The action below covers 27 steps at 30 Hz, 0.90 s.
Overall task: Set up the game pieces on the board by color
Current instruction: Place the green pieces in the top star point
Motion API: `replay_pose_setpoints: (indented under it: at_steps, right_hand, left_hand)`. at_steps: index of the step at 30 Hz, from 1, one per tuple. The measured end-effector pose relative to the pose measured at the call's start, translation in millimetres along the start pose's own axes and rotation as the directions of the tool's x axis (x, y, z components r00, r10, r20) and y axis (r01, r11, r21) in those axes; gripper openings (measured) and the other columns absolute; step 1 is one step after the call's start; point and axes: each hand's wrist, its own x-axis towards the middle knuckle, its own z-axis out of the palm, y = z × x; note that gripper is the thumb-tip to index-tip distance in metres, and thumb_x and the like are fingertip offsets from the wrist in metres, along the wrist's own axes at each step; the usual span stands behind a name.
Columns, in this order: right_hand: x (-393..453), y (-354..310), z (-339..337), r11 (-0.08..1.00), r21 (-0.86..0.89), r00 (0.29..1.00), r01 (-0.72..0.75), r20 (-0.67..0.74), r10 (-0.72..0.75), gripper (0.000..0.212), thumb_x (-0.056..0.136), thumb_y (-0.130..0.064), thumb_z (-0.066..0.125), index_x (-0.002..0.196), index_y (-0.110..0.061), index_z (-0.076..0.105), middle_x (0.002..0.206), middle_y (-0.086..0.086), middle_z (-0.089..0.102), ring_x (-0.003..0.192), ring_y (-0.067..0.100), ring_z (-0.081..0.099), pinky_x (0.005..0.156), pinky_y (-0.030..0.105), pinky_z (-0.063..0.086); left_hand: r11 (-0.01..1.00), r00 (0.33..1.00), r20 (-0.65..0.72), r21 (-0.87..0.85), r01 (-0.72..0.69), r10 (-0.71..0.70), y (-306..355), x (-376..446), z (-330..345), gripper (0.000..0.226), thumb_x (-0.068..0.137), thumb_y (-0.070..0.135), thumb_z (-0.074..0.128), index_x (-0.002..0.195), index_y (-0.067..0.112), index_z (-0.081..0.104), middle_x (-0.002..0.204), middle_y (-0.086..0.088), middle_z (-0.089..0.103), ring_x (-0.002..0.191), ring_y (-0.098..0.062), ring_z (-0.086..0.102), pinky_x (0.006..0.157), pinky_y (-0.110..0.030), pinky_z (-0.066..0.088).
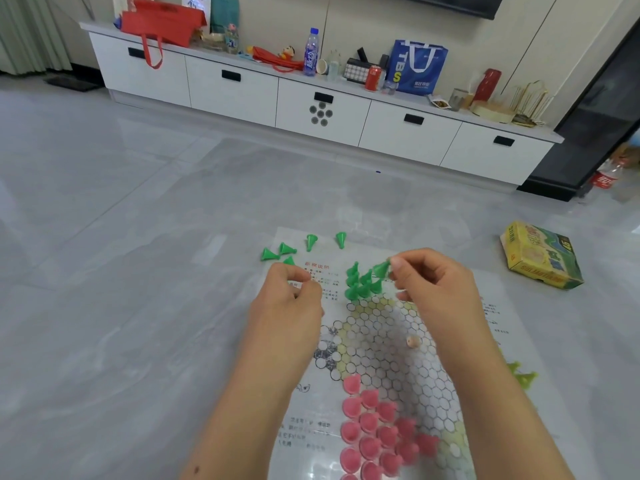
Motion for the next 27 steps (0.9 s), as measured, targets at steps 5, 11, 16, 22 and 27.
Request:
replay_pose_setpoints:
  at_steps: [5, 11, 16, 22, 27]
  right_hand:
    - [12, 27, -8, 0.979, -0.179, 0.992, -0.092, -0.099, 0.075, 0.017, 0.087, -0.017, 0.059, 0.074, -0.026, 0.064, 0.077, -0.007, 0.066, 0.075, 0.014, 0.063, 0.074, 0.030, 0.053]
    - [19, 38, -7, 0.914, -0.383, 0.990, -0.134, -0.087, 0.109, 0.011, 0.089, -0.022, 0.056, 0.083, -0.022, 0.066, 0.080, -0.010, 0.064, 0.046, 0.011, 0.056, 0.038, 0.007, 0.037]
    - [23, 41, -6, 0.899, -0.421, 0.991, -0.125, -0.100, 0.091, 0.011, 0.088, -0.022, 0.057, 0.083, -0.021, 0.066, 0.081, -0.006, 0.065, 0.059, 0.005, 0.055, 0.052, 0.017, 0.040]
    - [24, 43, -7, 0.899, -0.420, 0.992, -0.121, -0.070, 0.101, 0.011, 0.090, -0.021, 0.056, 0.089, -0.020, 0.067, 0.082, -0.008, 0.062, 0.050, 0.003, 0.052, 0.034, 0.003, 0.033]
    - [25, 45, -6, 0.884, -0.453, 0.993, -0.119, -0.069, 0.098, 0.012, 0.090, -0.023, 0.056, 0.090, -0.020, 0.068, 0.083, -0.008, 0.062, 0.050, 0.003, 0.052, 0.035, 0.004, 0.034]
  left_hand:
    - [0.991, 0.998, 0.023, 0.118, -0.056, 0.054, -2, -1, 3, 0.023, 0.089, 0.005, 0.039, 0.100, 0.023, 0.048, 0.076, 0.003, 0.054, 0.052, -0.009, 0.043, 0.032, -0.007, 0.030]
    - [0.964, 0.991, 0.053, 0.231, -0.129, 0.120, -5, -1, 8, 0.023, 0.091, 0.002, 0.035, 0.096, 0.022, 0.046, 0.093, -0.001, 0.058, 0.035, -0.005, 0.039, 0.031, -0.009, 0.029]
    - [0.954, 0.989, 0.075, 0.262, -0.142, 0.127, -7, 2, 10, 0.024, 0.093, 0.003, 0.037, 0.099, 0.025, 0.045, 0.098, 0.005, 0.059, 0.031, 0.000, 0.041, 0.031, -0.008, 0.030]
    - [0.948, 0.989, 0.075, 0.285, -0.140, 0.123, -10, 3, 10, 0.014, 0.094, 0.014, 0.041, 0.101, 0.026, 0.046, 0.095, 0.006, 0.062, 0.043, -0.003, 0.042, 0.033, -0.007, 0.034]
    - [0.943, 0.987, 0.079, 0.294, -0.157, 0.139, -10, 4, 9, 0.015, 0.094, 0.012, 0.040, 0.101, 0.025, 0.045, 0.101, 0.005, 0.062, 0.026, -0.001, 0.037, 0.031, -0.008, 0.030]
